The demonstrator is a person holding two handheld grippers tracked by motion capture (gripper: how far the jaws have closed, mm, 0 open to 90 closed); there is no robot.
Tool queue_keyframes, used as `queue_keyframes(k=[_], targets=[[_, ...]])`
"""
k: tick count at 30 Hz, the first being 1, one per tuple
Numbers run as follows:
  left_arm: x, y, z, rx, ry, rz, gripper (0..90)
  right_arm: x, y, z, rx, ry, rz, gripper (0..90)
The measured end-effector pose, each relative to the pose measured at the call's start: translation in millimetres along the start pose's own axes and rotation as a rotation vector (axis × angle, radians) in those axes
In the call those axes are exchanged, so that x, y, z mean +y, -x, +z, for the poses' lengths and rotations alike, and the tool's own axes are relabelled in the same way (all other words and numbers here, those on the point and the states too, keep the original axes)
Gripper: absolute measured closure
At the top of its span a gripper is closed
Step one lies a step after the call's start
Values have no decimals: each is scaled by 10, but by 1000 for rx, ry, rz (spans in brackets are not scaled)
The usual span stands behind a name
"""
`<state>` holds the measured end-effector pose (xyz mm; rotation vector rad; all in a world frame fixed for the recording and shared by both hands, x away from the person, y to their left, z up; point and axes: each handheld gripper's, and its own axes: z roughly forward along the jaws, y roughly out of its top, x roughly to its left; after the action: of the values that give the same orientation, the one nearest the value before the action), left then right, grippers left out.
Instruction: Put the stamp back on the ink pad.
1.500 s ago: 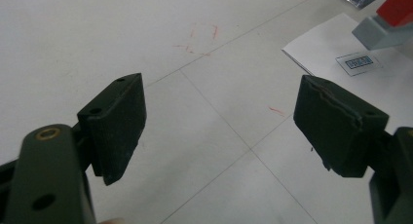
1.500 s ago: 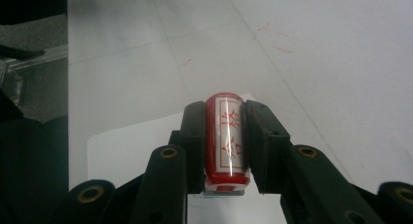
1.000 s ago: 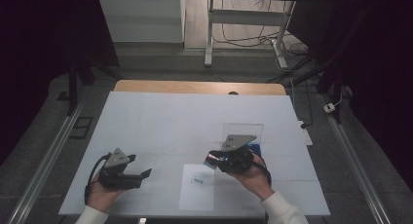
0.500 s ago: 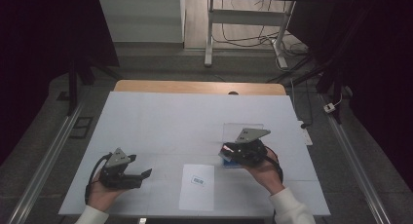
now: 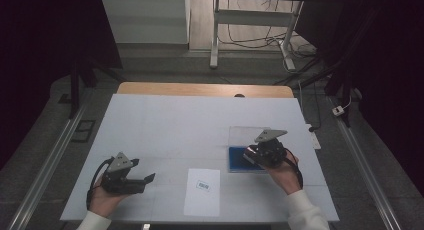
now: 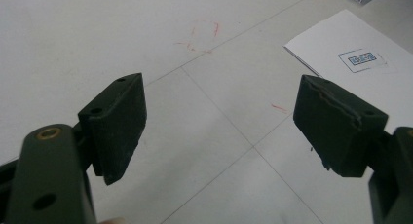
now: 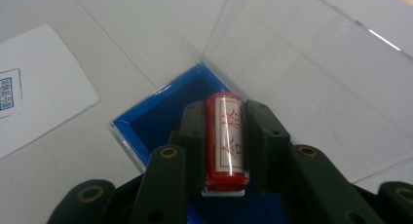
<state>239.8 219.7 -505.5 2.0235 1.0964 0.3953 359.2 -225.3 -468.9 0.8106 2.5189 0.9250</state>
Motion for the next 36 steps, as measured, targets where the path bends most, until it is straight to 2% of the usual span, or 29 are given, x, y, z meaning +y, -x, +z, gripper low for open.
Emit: queue_keyframes(k=[20,30,36], targets=[[-7,-5,12,1,-6,1,207,-44,44,54,26,-6,42,702],[-6,1,12,2,-5,1,205,-60,55,54,26,4,39,693],[-10,-3,9,1,-3,-1,205,-61,54,43,20,37,46,572]])
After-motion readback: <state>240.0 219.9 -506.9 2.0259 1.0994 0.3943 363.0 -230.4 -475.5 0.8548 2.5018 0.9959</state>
